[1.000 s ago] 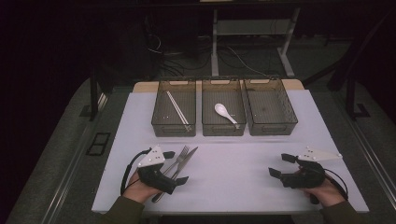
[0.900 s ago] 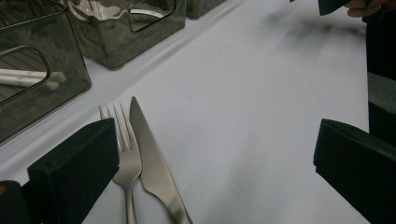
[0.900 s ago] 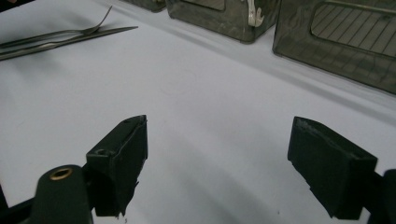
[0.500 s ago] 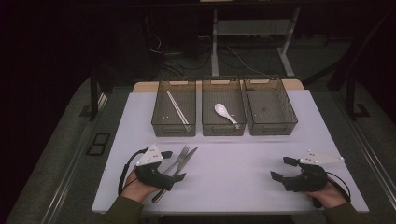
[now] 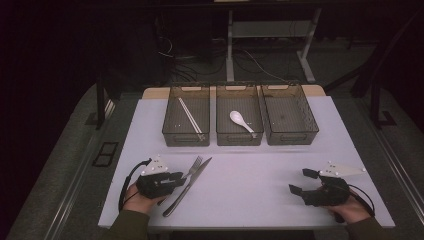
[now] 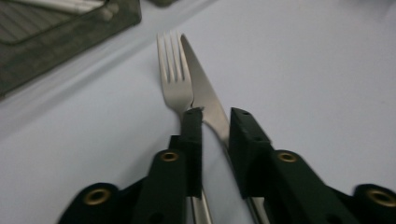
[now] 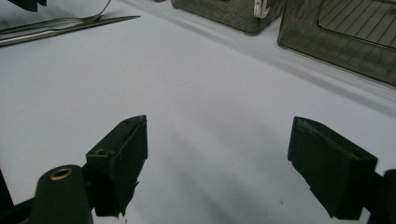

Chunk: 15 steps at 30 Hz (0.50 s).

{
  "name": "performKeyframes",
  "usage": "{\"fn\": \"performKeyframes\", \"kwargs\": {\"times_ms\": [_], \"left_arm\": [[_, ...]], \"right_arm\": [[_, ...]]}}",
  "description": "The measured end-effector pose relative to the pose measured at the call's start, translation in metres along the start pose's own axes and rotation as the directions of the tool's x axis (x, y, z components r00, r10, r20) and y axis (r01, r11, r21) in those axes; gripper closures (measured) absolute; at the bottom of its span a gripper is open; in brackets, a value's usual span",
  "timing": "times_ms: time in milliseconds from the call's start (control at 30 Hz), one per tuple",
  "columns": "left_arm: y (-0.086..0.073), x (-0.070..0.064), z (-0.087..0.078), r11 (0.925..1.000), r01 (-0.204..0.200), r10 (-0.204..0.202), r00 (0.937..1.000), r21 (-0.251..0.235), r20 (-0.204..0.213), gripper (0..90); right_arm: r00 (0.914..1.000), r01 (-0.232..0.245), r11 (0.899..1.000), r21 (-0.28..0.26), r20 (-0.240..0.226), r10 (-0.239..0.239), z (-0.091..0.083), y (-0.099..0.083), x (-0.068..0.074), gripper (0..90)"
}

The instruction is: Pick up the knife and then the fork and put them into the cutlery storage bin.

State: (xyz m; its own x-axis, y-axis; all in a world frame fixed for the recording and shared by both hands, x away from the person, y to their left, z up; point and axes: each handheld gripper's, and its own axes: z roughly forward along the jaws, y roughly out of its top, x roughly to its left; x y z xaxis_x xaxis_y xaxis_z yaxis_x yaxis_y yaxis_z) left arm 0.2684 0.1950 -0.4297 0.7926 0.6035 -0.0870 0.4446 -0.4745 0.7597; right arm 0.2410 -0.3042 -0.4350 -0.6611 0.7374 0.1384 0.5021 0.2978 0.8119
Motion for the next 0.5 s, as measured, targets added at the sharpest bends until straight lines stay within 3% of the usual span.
{"fn": "performKeyframes", "kwargs": {"times_ms": [133, 267, 300, 500], "left_arm": [[-0.007, 0.0, -0.002, 0.9991, 0.017, -0.017, 0.9998, 0.04, 0.008, 89.0], [-0.013, -0.003, 0.001, 0.9952, 0.022, -0.024, 0.9995, 0.096, 0.02, 89.1], [-0.014, -0.004, 0.002, 0.995, 0.034, -0.036, 0.9991, 0.094, 0.02, 89.1], [-0.015, -0.002, 0.004, 0.991, 0.023, -0.027, 0.9992, 0.132, 0.028, 89.2]], "right_arm": [[1.0, 0.001, 1.0, 0.005, 0.001, -0.001, 0.001, 0.0, 0.001, 20.0], [1.0, 0.005, 1.0, 0.011, 0.002, -0.005, 0.001, 0.0, 0.002, 20.0], [1.0, 0.007, 1.0, 0.01, 0.002, -0.007, 0.001, 0.0, 0.002, 20.0], [1.0, 0.005, 1.0, 0.01, 0.003, -0.005, 0.001, 0.0, 0.002, 20.0]]}}
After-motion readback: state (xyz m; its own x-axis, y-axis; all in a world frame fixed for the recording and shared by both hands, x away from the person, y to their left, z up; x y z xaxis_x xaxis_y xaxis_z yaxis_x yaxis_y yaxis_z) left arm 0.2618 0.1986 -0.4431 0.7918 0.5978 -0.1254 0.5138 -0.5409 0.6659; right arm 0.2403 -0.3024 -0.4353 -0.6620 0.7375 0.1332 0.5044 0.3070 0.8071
